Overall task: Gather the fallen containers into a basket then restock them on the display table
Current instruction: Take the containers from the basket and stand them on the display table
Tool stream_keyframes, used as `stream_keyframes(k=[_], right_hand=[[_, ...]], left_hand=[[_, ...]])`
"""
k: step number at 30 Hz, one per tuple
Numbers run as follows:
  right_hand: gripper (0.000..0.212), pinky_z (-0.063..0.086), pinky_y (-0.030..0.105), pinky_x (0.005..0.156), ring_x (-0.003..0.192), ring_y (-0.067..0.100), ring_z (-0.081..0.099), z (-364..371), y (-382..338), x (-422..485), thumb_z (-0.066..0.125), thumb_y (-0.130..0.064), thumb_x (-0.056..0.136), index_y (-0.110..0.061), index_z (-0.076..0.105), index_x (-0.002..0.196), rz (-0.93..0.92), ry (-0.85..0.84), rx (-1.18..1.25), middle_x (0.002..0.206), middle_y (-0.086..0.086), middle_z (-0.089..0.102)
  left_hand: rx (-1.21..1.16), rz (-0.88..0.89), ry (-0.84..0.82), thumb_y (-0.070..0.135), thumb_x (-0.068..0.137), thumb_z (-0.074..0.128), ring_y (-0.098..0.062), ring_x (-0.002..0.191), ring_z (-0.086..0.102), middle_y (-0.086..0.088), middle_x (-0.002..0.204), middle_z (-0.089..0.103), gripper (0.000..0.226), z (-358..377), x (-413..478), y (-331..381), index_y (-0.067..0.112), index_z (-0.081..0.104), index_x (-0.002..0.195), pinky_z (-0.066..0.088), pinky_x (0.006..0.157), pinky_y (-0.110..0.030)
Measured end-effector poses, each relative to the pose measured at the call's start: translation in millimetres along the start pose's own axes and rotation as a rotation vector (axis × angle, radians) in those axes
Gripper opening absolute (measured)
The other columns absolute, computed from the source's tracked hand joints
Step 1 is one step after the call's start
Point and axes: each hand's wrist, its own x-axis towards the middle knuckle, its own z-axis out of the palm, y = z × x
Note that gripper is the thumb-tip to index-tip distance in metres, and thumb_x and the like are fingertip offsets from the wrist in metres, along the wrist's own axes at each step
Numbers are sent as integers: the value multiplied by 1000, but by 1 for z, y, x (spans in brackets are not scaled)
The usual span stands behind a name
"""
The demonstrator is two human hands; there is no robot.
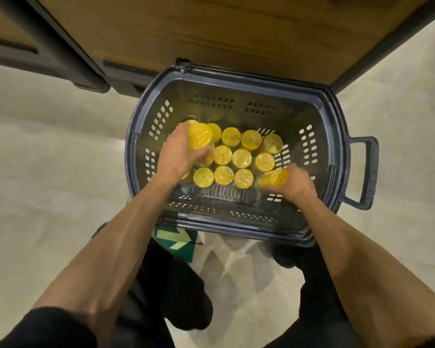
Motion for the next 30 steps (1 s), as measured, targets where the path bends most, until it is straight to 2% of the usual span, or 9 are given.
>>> stream_keyframes(k=[4,6,11,13,15,17,21,27,30], right_hand=[[88,54,44,85,104,33,60,-63,-23,-78,86,-64,56,-10,53,116,-30,25,104,114,14,63],[86,53,41,81,101,31,61,-99,-33,-120,84,-66,57,-11,53,116,-49,45,162,112,12,63],[77,44,34,72,88,22,55,-198,-59,-227,78,-73,58,-24,51,110,-44,108,238,98,-3,57],[78,44,33,73,87,19,52,-234,-64,-270,77,-74,58,-25,50,114,-35,152,274,99,-6,53],[82,49,36,77,91,19,55,-267,-67,-309,78,-73,58,-26,51,119,-50,200,330,101,-7,55],[75,51,36,77,91,18,56,-295,-67,-346,80,-66,61,-29,51,119,-67,255,386,103,-8,56],[66,51,35,77,96,16,57,-341,-56,-399,83,-51,66,-32,53,122,-99,350,465,109,-10,58],[72,44,29,81,105,14,52,-395,-15,-442,83,-48,65,-35,52,128,-137,493,565,116,-7,55],[67,49,31,85,108,13,54,-423,19,-453,83,-46,70,-32,53,128,-190,575,659,120,-9,56]], left_hand=[[25,-11,-44,48,78,77,-30,109,59,-10,121,62,68,-65,-51,31,12,48,128,50,86,-44],[21,-6,-60,48,78,78,-29,107,61,-9,119,64,68,-97,-75,52,14,49,128,50,85,-41],[-2,57,-73,48,77,79,-28,108,59,-8,122,62,69,-173,-141,108,16,48,130,41,77,-31],[7,79,-92,50,76,79,-27,106,59,-8,122,62,71,-201,-171,132,17,49,130,43,76,-31],[-4,93,-91,54,74,78,-27,106,60,-6,123,62,72,-226,-197,155,19,49,131,46,78,-34],[-9,114,-76,56,73,78,-26,107,60,-4,124,62,74,-251,-221,183,20,49,131,50,80,-37],[-27,167,-20,59,70,79,-22,106,60,2,123,62,75,-290,-255,242,24,49,130,52,81,-38],[-196,259,103,50,68,84,-14,102,60,7,114,62,66,-319,-287,326,27,55,122,53,86,-39],[-227,310,165,50,68,83,-13,98,60,8,111,62,63,-314,-303,373,27,56,121,53,84,-35]])
